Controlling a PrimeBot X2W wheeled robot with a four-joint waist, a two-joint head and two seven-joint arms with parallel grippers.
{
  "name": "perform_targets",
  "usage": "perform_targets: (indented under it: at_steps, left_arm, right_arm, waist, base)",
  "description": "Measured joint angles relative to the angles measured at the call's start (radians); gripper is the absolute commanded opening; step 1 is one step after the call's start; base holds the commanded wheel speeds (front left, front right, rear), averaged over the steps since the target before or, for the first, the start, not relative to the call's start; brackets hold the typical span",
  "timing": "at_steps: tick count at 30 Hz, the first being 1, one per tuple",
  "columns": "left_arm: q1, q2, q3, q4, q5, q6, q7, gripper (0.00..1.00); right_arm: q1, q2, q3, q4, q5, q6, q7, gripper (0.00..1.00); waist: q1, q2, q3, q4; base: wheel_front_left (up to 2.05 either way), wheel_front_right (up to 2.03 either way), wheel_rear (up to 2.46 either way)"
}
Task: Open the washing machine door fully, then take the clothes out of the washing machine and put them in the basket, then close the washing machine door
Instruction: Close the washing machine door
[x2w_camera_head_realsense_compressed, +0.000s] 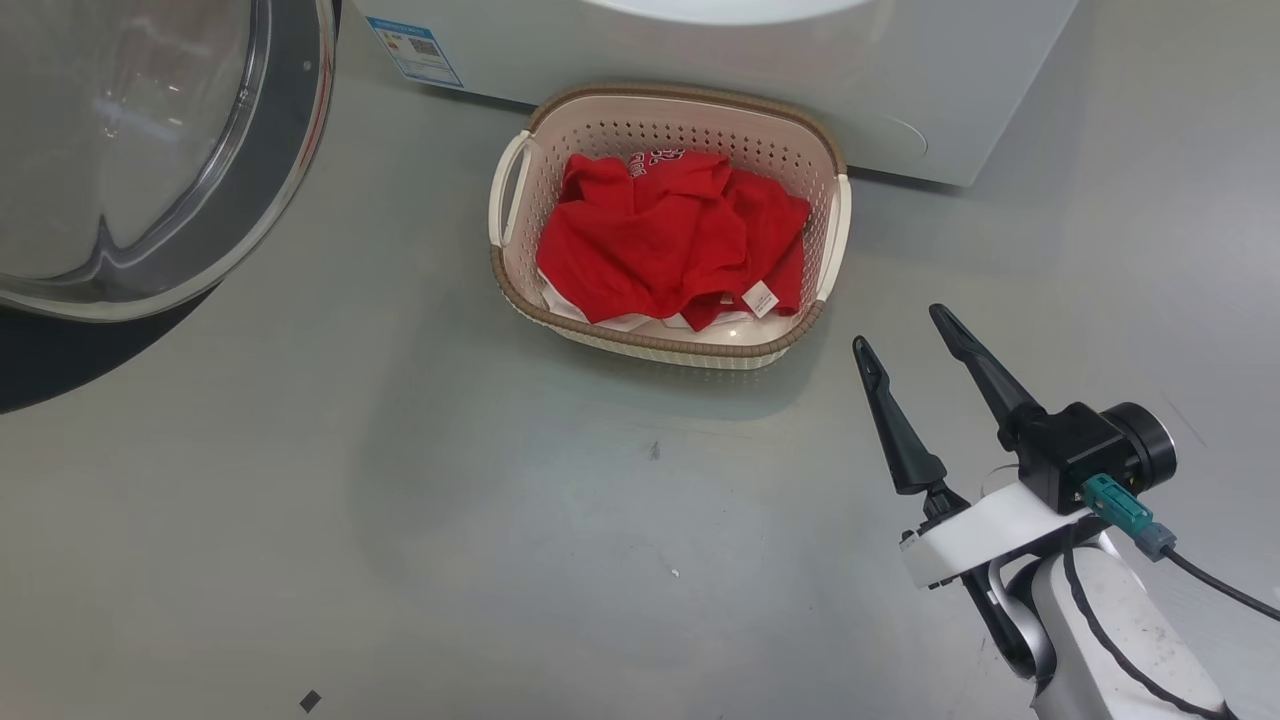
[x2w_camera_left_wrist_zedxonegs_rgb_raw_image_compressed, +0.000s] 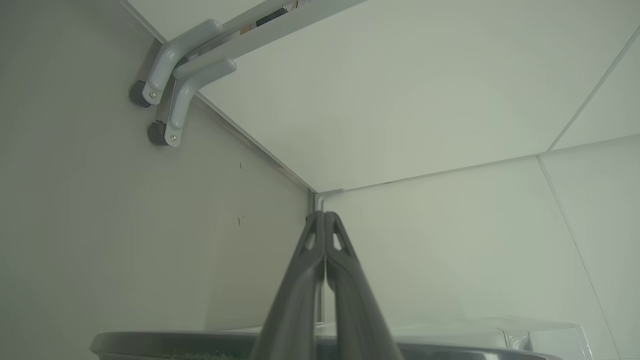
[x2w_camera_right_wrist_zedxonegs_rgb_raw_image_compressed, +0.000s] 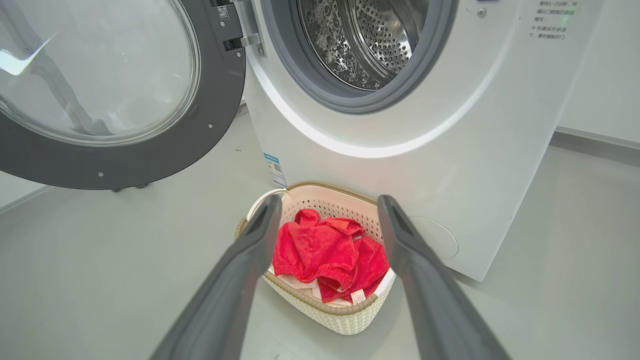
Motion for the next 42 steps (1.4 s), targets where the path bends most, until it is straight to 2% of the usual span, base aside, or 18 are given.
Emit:
perform_targets:
  at_steps: [11, 17, 27, 35, 42]
  left_arm:
    - [-0.018, 0.009, -0.025, 0.081, -0.007, 0.032, 0.097, 0.0]
    - [-0.053, 0.008, -0.03, 0.116, -0.052, 0.038, 0.162, 0.0]
    - [-0.061, 0.029, -0.054, 0.143, -0.058, 0.045, 0.263, 0.0]
    - [-0.061, 0.036, -0.103, 0.146, -0.06, 0.045, 0.37, 0.0]
    - [-0.06, 0.015, -0.166, 0.147, -0.058, 0.045, 0.464, 0.0]
  right_arm:
    - [0.0, 0.0, -0.001, 0.006, 0.0, 0.0, -0.004, 1.0]
    - [-0.002, 0.001, 0.0, 0.008, 0.0, 0.0, -0.004, 1.0]
    - [-0.002, 0.001, 0.0, 0.012, 0.0, 0.0, -0.006, 1.0]
    - [-0.005, 0.002, -0.001, 0.017, 0.0, 0.0, -0.013, 1.0]
    - [-0.012, 0.008, -0.001, 0.032, 0.001, 0.0, -0.013, 1.0]
  waist:
    - [-0.0001, 0.0, -0.003, -0.005]
    - [0.0, 0.0, -0.005, -0.006]
    - [0.0, 0.0, -0.004, -0.009]
    - [0.0, 0.0, -0.003, -0.009]
    - [-0.0001, 0.0, -0.018, -0.007]
  base:
    - [0.0, 0.0, 0.0]
    - [0.0, 0.0, 0.0]
    - [0.0, 0.0, 0.0]
    - [0.0, 0.0, 0.0]
    - [0.0, 0.0, 0.0]
